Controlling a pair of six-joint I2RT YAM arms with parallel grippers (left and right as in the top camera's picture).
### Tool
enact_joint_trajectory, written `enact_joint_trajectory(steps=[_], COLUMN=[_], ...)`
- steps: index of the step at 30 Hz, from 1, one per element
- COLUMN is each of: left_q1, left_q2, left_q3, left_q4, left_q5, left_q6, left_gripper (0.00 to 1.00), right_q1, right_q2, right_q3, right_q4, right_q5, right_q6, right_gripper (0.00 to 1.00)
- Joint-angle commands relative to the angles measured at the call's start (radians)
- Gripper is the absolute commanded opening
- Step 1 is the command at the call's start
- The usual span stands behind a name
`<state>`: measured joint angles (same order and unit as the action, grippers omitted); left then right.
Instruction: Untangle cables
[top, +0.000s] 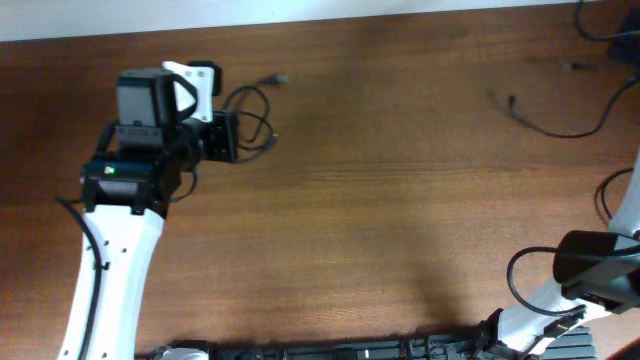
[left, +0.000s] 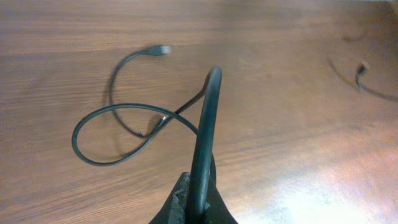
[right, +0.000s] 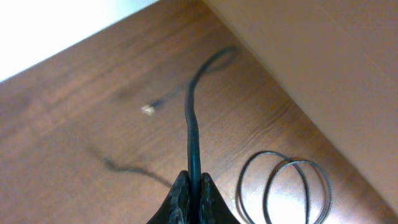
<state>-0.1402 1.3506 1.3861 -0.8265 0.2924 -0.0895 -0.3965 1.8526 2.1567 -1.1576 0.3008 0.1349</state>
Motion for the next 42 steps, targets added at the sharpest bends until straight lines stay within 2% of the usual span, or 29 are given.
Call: enact_joint_trajectory(steps=[1, 12, 23, 24, 26, 29, 31, 42], left_q1=[-0.078, -0.183, -0.194, -0.194, -0.193, -0.194, -0.194, -0.194], left_q2=[-0.020, -0.020, -0.020, -0.020, -0.020, -0.020, -0.020, -0.020], left_q3=[0.007, 0.007, 0.007, 0.007, 0.007, 0.007, 0.007, 0.007], left_q4=[0.006, 0.001, -0.030, -0.034, -0.035, -0.034, -0.034, -0.035], left_q5=[0.060, 0.089, 0.104, 0.105, 0.104, 0.104, 0.105, 0.105], left_q6=[0.024, 0.024, 0.024, 0.024, 0.024, 0.035, 0.035, 0.035], left_gripper=[0.00, 0.00, 0.00, 0.00, 0.00, 0.00, 0.00, 0.01], right_q1=[-0.076, -0.151, -0.179, -0.184, -0.197, -0.216, -0.228, -0.235], right_q2=[0.002, 0.020, 0.194, 0.201, 0.213, 0.214, 0.214, 0.214], right_q3=[-0.001, -0.001, -0.001, -0.001, -0.001, -0.001, -0.001, -0.001], right_q4=[0.037, 0.084, 0.101, 0.096, 0.080, 0.058, 0.043, -0.049], right_q5=[-0.159, -0.185, -0.185, -0.185, -0.185, -0.185, -0.185, -0.250], right_q6=[0.043, 0.039, 0.039, 0.039, 0.039, 0.039, 0.039, 0.035], right_gripper=[0.04, 0.04, 0.04, 0.11, 0.53, 0.84, 0.97, 0.98])
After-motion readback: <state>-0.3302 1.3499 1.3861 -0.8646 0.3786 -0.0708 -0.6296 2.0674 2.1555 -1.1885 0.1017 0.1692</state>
